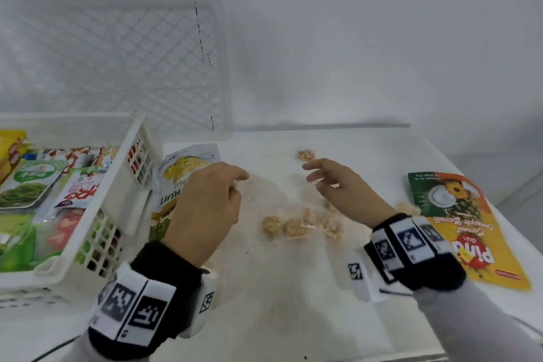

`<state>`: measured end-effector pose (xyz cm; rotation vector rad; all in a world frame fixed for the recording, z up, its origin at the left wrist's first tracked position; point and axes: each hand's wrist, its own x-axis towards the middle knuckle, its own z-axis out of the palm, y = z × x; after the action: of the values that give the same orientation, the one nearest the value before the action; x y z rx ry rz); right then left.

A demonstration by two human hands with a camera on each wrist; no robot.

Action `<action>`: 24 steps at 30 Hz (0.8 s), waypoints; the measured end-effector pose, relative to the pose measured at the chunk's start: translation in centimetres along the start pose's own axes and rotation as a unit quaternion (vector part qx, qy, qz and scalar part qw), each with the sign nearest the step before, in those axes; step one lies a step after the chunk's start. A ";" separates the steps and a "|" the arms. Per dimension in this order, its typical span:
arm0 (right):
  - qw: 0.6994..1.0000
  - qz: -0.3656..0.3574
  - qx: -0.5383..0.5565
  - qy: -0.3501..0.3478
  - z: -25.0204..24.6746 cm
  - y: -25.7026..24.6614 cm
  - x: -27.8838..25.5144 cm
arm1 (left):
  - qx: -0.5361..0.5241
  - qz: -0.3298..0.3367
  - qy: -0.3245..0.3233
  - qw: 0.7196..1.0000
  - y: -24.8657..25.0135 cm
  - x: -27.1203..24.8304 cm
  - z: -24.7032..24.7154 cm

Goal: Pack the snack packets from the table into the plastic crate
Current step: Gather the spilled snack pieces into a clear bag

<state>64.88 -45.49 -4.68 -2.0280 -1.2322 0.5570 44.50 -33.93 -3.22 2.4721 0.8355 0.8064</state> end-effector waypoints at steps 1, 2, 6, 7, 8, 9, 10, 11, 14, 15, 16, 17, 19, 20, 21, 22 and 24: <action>0.993 0.023 -0.106 -0.045 -0.5 1.2 0.9 | 0.002 0.000 -0.002 1.000 0.2 0.4 0.1; 0.977 0.045 -0.188 -0.092 -0.7 2.2 1.7 | 0.002 -0.002 -0.005 1.000 0.4 0.7 0.3; 0.949 0.068 -0.246 -0.187 -1.0 4.5 3.0 | -0.021 -0.006 -0.031 0.999 1.5 1.6 1.0; 0.949 0.065 -0.248 -0.181 -1.1 5.0 3.2 | -0.026 -0.006 -0.039 0.999 1.8 1.8 1.1; 0.947 0.069 -0.263 -0.174 -1.2 5.2 3.4 | -0.026 -0.004 -0.046 0.999 2.0 2.0 1.3; 0.943 0.071 -0.281 -0.166 -1.1 5.6 3.6 | -0.020 -0.002 -0.050 0.999 2.2 2.2 1.4; 0.937 0.082 -0.297 -0.166 -1.1 5.8 3.7 | -0.011 -0.001 -0.054 0.998 2.4 2.4 1.5; 0.936 0.094 -0.295 -0.168 -1.0 6.0 3.8 | -0.002 -0.002 -0.058 0.998 2.5 2.6 1.6; 0.949 0.107 -0.257 -0.146 -1.7 5.5 3.8 | 0.017 -0.013 -0.072 0.997 2.6 3.1 2.1; 0.959 0.104 -0.237 -0.118 -2.1 5.2 3.8 | 0.023 -0.017 -0.076 0.997 2.5 3.2 2.2; 0.971 0.090 -0.207 -0.084 -2.6 4.7 3.7 | 0.028 -0.021 -0.081 0.996 2.5 3.3 2.4; 0.983 0.059 -0.165 -0.043 -3.1 4.2 3.6 | 0.035 -0.023 -0.087 0.995 2.4 3.4 2.5; 0.997 -0.023 -0.069 0.017 -3.7 2.5 3.0 | 0.049 -0.027 -0.099 0.994 2.3 3.6 2.8; 0.997 -0.063 -0.006 0.039 -3.6 1.4 2.4 | 0.056 -0.028 -0.103 0.993 2.2 3.7 3.0; 0.992 -0.099 0.062 0.055 -3.2 0.0 1.8 | 0.064 -0.029 -0.106 0.992 2.2 3.7 3.2; 0.981 -0.133 0.127 0.068 -2.7 -1.1 1.2 | 0.074 -0.030 -0.109 0.991 2.3 3.8 3.4; 0.962 -0.179 0.182 0.091 -1.4 -2.6 0.2 | 0.097 -0.029 -0.111 0.989 2.6 3.8 3.7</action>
<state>64.37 -44.96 -1.81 -1.4714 -1.2423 0.3778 50.45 -34.10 -3.12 2.6311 0.9365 0.4370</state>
